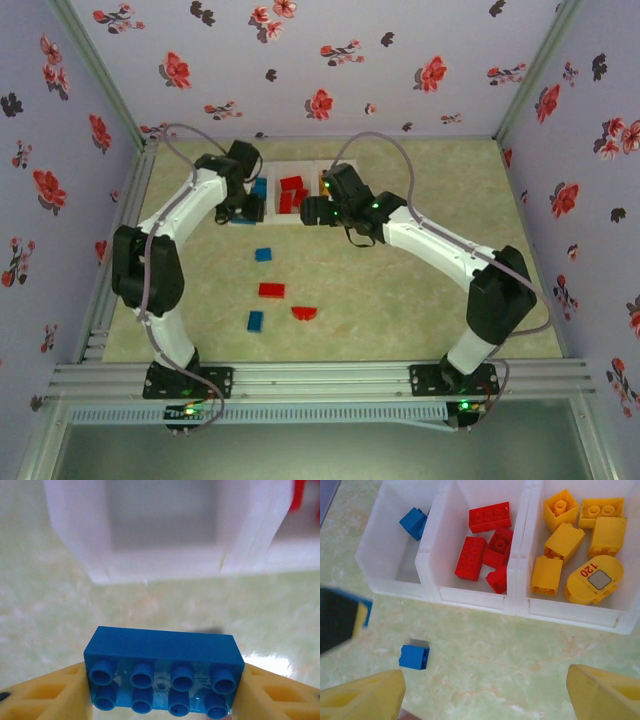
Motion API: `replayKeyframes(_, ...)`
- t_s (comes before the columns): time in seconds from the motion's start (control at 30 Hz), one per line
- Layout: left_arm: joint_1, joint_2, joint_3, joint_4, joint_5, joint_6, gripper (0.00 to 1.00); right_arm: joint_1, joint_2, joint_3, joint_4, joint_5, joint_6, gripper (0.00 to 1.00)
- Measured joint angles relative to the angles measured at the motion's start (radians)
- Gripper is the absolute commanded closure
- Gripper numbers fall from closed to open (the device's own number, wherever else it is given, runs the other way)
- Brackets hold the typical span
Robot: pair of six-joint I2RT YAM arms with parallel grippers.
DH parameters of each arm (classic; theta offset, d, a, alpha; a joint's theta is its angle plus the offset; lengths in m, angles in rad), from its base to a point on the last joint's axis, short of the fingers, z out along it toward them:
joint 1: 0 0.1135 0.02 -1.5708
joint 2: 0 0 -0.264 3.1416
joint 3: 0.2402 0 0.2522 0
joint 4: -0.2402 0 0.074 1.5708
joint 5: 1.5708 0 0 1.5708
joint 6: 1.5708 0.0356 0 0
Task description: Sort the legos into containers by color
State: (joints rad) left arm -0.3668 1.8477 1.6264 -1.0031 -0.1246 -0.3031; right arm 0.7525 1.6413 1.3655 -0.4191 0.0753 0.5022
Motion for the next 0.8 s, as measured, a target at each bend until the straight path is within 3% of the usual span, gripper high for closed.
replayKeyframes(0.2, 0.042, 0.191, 0.226, 0.004, -0.007, 0.010, 0.48, 0.000, -0.039, -0.027, 0.002, 0.000, 0.004, 0.15)
replayKeyframes(0.47, 0.051, 0.323, 0.315, 0.003, -0.002, 0.026, 0.48, 0.000, -0.080, -0.058, 0.003, 0.001, 0.006, 0.14)
replayKeyframes(0.8, 0.052, 0.330, 0.335, 0.003, 0.005, 0.027, 0.29, 0.000, -0.080, -0.059, 0.003, 0.001, 0.006, 0.14)
